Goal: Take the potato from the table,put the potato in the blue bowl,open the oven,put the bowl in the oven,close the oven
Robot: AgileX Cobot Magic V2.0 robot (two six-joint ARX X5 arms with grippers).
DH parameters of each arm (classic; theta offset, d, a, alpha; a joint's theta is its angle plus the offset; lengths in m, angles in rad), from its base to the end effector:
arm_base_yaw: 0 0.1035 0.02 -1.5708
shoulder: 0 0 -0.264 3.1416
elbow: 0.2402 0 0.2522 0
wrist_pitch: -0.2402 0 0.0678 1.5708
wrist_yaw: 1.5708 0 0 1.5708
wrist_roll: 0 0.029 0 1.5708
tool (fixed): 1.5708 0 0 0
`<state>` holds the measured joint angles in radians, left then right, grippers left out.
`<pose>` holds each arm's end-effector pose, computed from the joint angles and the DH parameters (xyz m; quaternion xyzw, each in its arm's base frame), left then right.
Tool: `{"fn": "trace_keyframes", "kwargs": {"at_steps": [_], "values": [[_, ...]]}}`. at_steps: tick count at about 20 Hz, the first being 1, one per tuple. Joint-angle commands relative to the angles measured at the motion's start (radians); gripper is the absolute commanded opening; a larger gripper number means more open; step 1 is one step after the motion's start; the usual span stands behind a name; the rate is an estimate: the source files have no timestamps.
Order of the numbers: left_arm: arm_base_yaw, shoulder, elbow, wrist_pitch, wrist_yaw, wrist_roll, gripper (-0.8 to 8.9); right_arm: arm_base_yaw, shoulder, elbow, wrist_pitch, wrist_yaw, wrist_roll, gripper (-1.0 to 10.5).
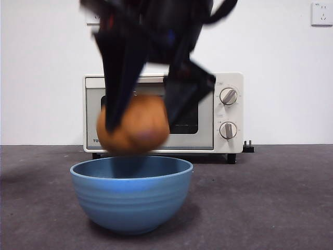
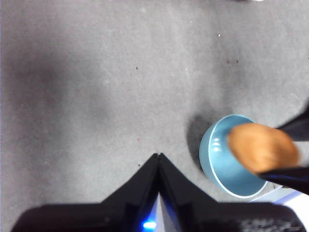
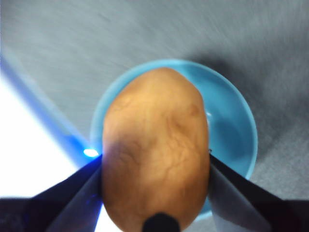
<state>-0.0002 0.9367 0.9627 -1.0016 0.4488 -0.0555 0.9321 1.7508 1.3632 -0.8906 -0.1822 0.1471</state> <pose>0.1596 -0.0126 0.3047 -0.1281 0.4622 -0.1839 0.8580 0.2012 0.2797 0.2340 -0.1678 0.5847 0.3825 0.6955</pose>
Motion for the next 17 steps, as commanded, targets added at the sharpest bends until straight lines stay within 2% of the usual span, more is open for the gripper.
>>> {"fn": "trace_keyframes", "kwargs": {"at_steps": [1,3,6,8,12,17], "values": [[0.001,0.0,0.003,0.0,0.003,0.015,-0.05,0.003,0.049,0.0,0.0,0.007,0.014,0.0],[0.001,0.0,0.003,0.0,0.003,0.015,-0.05,0.004,0.066,0.0,0.003,0.043,0.046,0.5],[0.001,0.0,0.003,0.0,0.003,0.015,-0.05,0.01,0.066,0.0,0.009,0.072,0.053,3.3],[0.001,0.0,0.003,0.001,0.003,0.016,-0.05,0.01,0.066,0.0,0.003,0.071,0.052,4.3],[0.001,0.0,0.003,0.004,0.001,0.015,-0.05,0.018,0.066,0.0,0.006,0.07,0.052,5.5],[0.001,0.0,0.003,0.009,-0.003,0.015,-0.05,0.019,0.064,0.001,0.011,0.04,0.052,5.7]]}}
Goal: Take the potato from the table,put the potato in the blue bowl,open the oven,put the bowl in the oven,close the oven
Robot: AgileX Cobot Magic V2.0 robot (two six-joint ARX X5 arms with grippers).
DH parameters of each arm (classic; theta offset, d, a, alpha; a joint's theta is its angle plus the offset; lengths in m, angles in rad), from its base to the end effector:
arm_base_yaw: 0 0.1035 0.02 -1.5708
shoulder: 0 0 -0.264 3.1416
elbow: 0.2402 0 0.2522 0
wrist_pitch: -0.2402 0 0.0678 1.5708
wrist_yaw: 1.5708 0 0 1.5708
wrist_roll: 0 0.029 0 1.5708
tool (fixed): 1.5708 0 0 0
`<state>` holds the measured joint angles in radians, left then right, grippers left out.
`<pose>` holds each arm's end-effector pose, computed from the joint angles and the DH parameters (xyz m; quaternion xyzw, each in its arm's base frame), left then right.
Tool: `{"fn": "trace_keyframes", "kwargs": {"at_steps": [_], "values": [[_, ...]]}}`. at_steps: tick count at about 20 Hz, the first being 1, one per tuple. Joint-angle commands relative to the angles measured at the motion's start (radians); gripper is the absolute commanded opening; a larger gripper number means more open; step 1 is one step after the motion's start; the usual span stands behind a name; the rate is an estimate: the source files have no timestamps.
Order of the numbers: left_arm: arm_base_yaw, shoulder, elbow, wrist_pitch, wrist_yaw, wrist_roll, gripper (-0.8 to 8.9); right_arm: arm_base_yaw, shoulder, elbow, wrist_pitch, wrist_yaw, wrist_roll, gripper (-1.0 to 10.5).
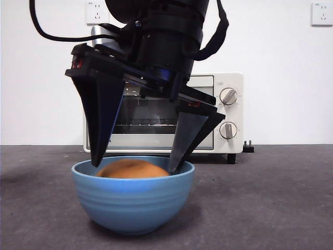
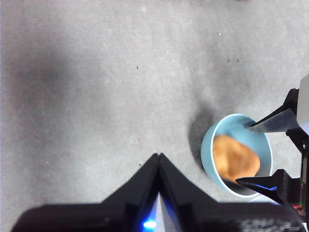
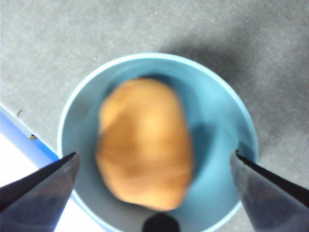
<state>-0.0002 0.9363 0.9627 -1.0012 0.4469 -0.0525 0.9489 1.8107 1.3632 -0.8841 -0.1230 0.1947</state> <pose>0.1595 -0.0126 0.3048 -0.1263 0.4617 -0.1838 0.8585 0.2024 0.2885 0.2142 -0.1810 0.6021 0.3447 0.6971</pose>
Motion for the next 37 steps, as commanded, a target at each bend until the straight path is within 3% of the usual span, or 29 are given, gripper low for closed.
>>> {"fn": "trace_keyframes", "kwargs": {"at_steps": [1,4,10,11,14,16,18,21,24,27,31,37], "values": [[0.001,0.0,0.003,0.011,-0.002,0.012,-0.05,0.002,-0.005,0.002,0.002,-0.047,0.005,5.7],[0.001,0.0,0.003,0.067,0.023,0.011,-0.05,0.008,-0.061,0.003,0.002,-0.084,0.005,5.7],[-0.001,0.109,0.06,0.268,0.225,-0.089,-0.06,0.012,-0.354,0.007,-0.013,-0.07,0.045,5.6],[-0.006,0.148,0.087,0.284,0.242,-0.091,-0.06,0.013,-0.404,0.007,-0.013,-0.068,0.041,5.3],[-0.022,0.26,0.187,0.309,0.241,-0.091,-0.06,0.012,-0.527,0.007,-0.013,-0.056,0.029,3.1],[-0.034,0.337,0.265,0.319,0.241,-0.09,-0.06,0.012,-0.597,0.007,-0.021,-0.01,0.029,1.4],[-0.051,0.417,0.347,0.325,0.241,-0.09,-0.06,0.012,-0.661,0.007,-0.044,0.071,0.021,0.5],[-0.085,0.526,0.454,0.332,0.24,-0.082,-0.06,0.012,-0.732,0.007,-0.108,0.206,0.024,0.2],[-0.15,0.689,0.614,0.337,0.212,-0.057,-0.06,0.012,-0.811,0.007,-0.249,0.382,0.075,-0.1],[-0.219,0.829,0.758,0.336,0.151,-0.047,-0.06,0.012,-0.869,0.007,-0.365,0.491,0.121,-0.1],[-0.28,0.97,0.888,0.336,0.085,-0.045,-0.06,0.012,-0.927,0.007,-0.46,0.557,0.186,-0.1],[-0.296,1.035,0.911,0.36,0.038,-0.036,-0.06,0.012,-1.045,0.007,-0.487,0.558,0.233,-0.1]]}}
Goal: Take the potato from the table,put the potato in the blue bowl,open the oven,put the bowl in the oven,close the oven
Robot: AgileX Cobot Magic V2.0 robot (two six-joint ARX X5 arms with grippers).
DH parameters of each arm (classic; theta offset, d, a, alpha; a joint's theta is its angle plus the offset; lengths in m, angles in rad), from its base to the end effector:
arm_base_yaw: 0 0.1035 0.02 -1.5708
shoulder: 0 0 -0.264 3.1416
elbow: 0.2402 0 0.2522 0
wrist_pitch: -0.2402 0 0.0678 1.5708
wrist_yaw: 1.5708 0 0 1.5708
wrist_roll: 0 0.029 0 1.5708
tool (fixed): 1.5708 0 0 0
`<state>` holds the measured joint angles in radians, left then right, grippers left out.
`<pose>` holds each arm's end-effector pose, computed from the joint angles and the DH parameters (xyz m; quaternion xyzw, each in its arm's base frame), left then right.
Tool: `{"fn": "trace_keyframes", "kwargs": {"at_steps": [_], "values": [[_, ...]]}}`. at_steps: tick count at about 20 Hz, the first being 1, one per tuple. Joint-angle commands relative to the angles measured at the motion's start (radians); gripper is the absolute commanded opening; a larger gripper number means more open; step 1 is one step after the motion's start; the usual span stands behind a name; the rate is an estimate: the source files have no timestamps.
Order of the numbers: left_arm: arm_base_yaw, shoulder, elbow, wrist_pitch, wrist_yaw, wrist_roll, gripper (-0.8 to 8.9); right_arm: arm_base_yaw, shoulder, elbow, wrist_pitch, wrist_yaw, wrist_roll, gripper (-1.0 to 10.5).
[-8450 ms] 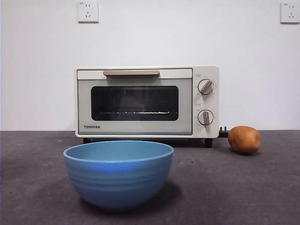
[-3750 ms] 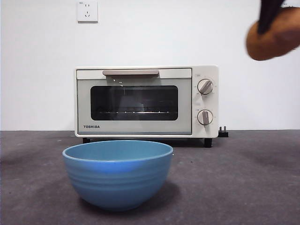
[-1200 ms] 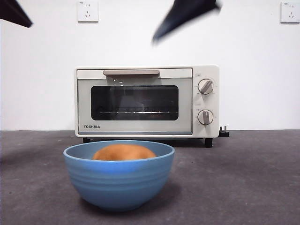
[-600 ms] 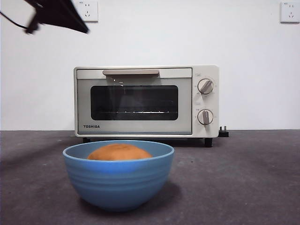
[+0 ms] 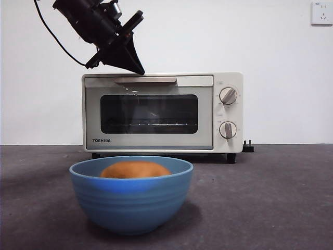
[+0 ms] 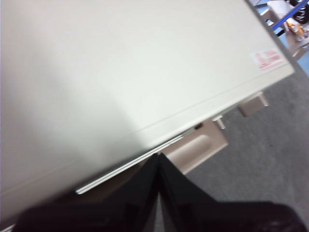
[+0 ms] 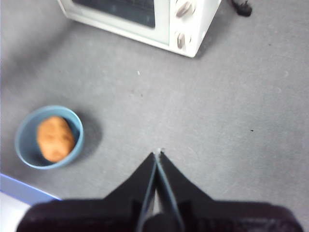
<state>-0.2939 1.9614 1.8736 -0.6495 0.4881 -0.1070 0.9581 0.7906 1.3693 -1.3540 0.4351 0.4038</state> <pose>0.4162 -0.1402 0.3231 -0.0810 0.3772 -0.3358 0.8593 0.0524 0.0533 0.4095 -0.0583 0.3321 0.1763 0.9248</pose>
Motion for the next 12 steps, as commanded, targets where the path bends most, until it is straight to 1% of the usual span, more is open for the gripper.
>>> {"fn": "trace_keyframes", "kwargs": {"at_steps": [1,4,6,8,12], "values": [[-0.002,0.01,0.0,0.007,-0.023,0.03,-0.06,0.003,-0.047,0.001,-0.016,0.0,0.025,-0.1],[-0.002,0.01,0.0,-0.015,-0.101,0.05,-0.06,0.003,-0.092,0.001,-0.016,0.001,0.05,-0.1],[-0.008,0.017,0.0,-0.055,-0.136,0.089,-0.06,0.003,-0.109,0.001,-0.016,0.002,0.065,-0.1],[-0.019,0.02,0.0,-0.09,-0.2,0.122,-0.06,0.003,-0.109,0.001,-0.016,0.002,0.068,-0.1],[-0.039,0.02,0.0,-0.126,-0.208,0.134,-0.06,0.003,-0.108,0.001,-0.016,0.007,0.068,-0.1]]}}
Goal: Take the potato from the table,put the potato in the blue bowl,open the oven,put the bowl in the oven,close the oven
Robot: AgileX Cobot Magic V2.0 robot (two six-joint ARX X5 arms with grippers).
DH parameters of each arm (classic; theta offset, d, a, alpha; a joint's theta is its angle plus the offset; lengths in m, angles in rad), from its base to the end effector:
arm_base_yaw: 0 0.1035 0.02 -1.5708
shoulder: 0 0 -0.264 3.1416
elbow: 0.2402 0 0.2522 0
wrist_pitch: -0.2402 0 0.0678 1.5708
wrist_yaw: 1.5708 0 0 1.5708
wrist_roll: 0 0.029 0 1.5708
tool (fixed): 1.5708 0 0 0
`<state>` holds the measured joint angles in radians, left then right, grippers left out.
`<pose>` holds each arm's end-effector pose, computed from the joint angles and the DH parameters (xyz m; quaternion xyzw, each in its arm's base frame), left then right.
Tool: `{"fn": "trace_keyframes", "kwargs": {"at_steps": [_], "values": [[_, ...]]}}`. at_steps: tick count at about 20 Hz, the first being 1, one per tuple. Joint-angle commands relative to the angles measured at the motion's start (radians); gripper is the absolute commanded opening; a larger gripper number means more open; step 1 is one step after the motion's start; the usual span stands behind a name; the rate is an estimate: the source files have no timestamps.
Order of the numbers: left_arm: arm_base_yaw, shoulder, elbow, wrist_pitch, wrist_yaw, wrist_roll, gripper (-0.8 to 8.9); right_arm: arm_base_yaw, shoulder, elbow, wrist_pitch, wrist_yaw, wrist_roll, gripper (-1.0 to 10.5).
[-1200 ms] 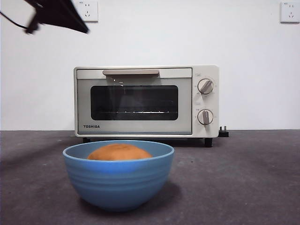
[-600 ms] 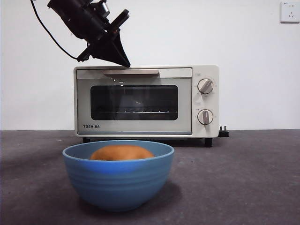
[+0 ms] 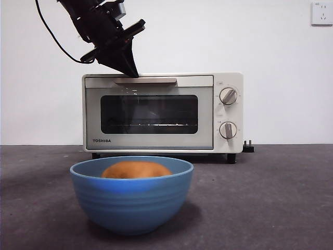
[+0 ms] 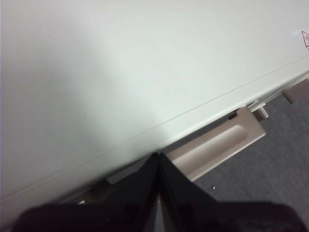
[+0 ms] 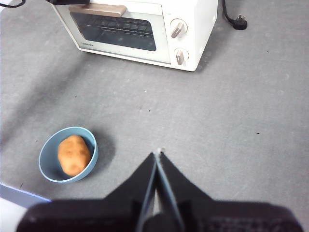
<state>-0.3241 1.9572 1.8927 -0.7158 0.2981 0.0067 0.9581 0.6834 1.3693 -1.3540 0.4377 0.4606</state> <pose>0.4103 -0.1468 0.3249 0.0079 0.3793 -0.2844 0.8804 0.0335 0.0262 0.4135 0.0033 0.3001 0.1793 0.9369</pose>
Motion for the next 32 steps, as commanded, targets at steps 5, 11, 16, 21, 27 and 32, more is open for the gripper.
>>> {"fn": "trace_keyframes", "kwargs": {"at_steps": [5,11,16,21,27,32], "values": [[-0.067,0.024,-0.019,-0.104,-0.119,0.021,-0.06,0.003,-0.001,0.001,-0.016,0.032,0.012,-0.1],[-0.126,0.024,-0.021,-0.074,-0.189,-0.043,-0.06,0.003,-0.001,0.001,-0.017,0.032,0.012,-0.1],[-0.136,0.01,-0.133,-0.007,-0.219,-0.089,-0.06,0.003,-0.001,0.001,-0.017,0.032,0.011,-0.1],[-0.14,-0.141,-0.427,0.213,-0.22,-0.147,-0.06,0.003,-0.001,0.001,-0.017,0.035,0.011,-0.1],[-0.124,-0.198,-0.523,0.238,-0.221,-0.142,-0.06,0.003,-0.001,0.001,-0.015,0.035,0.012,-0.1],[-0.155,-0.198,-0.566,0.245,-0.28,-0.151,-0.06,0.003,-0.001,0.001,-0.016,0.035,0.011,-0.1]]}}
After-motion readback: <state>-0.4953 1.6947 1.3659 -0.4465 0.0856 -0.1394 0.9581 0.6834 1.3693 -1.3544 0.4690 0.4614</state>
